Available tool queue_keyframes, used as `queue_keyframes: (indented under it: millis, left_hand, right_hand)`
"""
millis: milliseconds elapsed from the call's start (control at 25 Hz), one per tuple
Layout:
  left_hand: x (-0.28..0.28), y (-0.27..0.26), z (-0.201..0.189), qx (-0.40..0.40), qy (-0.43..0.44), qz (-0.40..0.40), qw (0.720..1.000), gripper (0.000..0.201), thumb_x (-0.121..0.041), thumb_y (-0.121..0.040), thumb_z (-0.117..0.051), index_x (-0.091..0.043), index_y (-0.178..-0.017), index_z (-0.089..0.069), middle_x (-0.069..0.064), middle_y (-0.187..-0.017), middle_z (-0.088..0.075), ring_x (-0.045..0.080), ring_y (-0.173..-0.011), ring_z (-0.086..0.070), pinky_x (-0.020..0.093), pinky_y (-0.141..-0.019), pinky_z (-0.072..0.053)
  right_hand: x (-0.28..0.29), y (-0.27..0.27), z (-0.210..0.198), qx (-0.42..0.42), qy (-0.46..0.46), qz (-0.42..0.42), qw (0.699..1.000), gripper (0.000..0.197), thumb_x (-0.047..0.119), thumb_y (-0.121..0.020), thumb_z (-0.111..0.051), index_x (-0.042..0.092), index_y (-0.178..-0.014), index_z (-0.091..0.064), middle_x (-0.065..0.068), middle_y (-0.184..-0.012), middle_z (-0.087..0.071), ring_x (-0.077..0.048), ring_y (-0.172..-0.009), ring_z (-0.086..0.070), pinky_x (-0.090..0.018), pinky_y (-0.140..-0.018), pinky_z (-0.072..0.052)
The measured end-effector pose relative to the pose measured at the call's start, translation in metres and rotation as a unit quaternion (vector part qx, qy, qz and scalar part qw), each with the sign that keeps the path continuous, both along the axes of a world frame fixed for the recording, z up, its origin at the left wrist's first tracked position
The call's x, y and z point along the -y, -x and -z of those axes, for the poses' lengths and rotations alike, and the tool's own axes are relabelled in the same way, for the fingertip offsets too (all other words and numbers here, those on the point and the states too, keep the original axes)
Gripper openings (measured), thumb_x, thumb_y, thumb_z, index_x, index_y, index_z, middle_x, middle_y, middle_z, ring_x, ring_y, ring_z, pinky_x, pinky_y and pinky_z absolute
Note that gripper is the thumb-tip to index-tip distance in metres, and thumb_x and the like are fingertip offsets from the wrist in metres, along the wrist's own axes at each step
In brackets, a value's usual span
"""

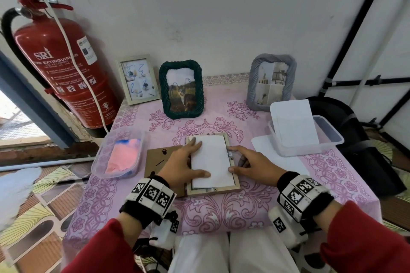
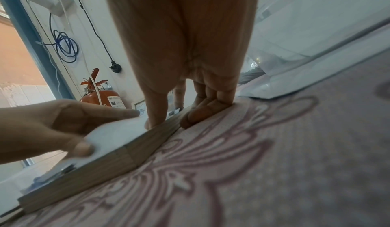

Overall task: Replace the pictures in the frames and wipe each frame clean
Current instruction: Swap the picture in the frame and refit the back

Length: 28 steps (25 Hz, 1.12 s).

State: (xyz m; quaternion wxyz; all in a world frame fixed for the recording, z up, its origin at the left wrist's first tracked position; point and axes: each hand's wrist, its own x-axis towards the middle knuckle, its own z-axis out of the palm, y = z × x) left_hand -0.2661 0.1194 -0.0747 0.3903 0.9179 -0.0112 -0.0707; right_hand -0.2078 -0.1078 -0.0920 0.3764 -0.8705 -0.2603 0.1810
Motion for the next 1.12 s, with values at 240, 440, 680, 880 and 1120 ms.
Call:
queue_keyframes:
  millis: [240,440,680,880,1120]
  left_hand:
    - [0.014,-0.002,-0.003,0.036,0.224,-0.155,0.961,0.076,-0.007,-0.083,-0.067,-0.014,-0.146,-0.026,0.000,-0.106,-0.064,0.009,-0.083,-0.063,0.015,-0.064,-0.051]
    - [0.008,-0.002,-0.011,0.077,0.238,-0.202,0.947,0.040,-0.005,-0.087,-0.061,-0.005,-0.126,-0.050,0.010,-0.081,-0.063,0.024,-0.075,-0.063,0.030,-0.054,-0.055]
    - [0.020,0.002,-0.023,0.107,0.306,-0.197,0.925,0.034,-0.005,-0.088,-0.059,-0.009,-0.121,-0.050,0.005,-0.078,-0.063,0.018,-0.072,-0.063,0.028,-0.054,-0.054]
    - [0.043,-0.005,-0.020,0.064,0.371,-0.183,0.908,0.031,0.000,-0.094,-0.046,-0.004,-0.125,-0.047,0.020,-0.104,-0.065,0.027,-0.084,-0.063,0.029,-0.059,-0.057]
    - [0.080,-0.018,-0.007,0.008,0.390,-0.151,0.908,0.034,0.005,-0.092,-0.043,-0.005,-0.124,-0.048,0.016,-0.097,-0.061,0.021,-0.071,-0.062,0.025,-0.052,-0.055]
  right_hand:
    - [0.000,0.001,-0.001,-0.003,0.001,0.001,1.000,0.061,0.031,-0.085,-0.066,0.024,-0.139,-0.039,0.007,-0.076,-0.050,-0.009,-0.076,-0.051,-0.018,-0.072,-0.042]
    - [0.000,0.002,-0.002,-0.018,-0.001,0.007,1.000,0.060,0.026,-0.087,-0.064,0.022,-0.141,-0.037,0.005,-0.079,-0.050,-0.006,-0.073,-0.049,-0.009,-0.066,-0.040]
    - [0.010,0.008,-0.016,0.021,-0.020,0.045,0.999,0.053,0.011,-0.087,-0.062,0.016,-0.136,-0.043,-0.007,-0.101,-0.051,-0.013,-0.081,-0.051,-0.013,-0.071,-0.042]
    - [0.053,-0.001,-0.050,0.162,-0.043,0.103,0.980,0.040,-0.001,-0.083,-0.059,0.015,-0.120,-0.058,-0.006,-0.099,-0.052,-0.015,-0.086,-0.051,-0.008,-0.074,-0.039]
    - [0.116,-0.011,-0.052,0.187,0.235,0.147,0.942,0.041,0.014,-0.079,-0.059,0.027,-0.118,-0.056,0.001,-0.109,-0.052,-0.023,-0.109,-0.043,-0.034,-0.091,-0.030]
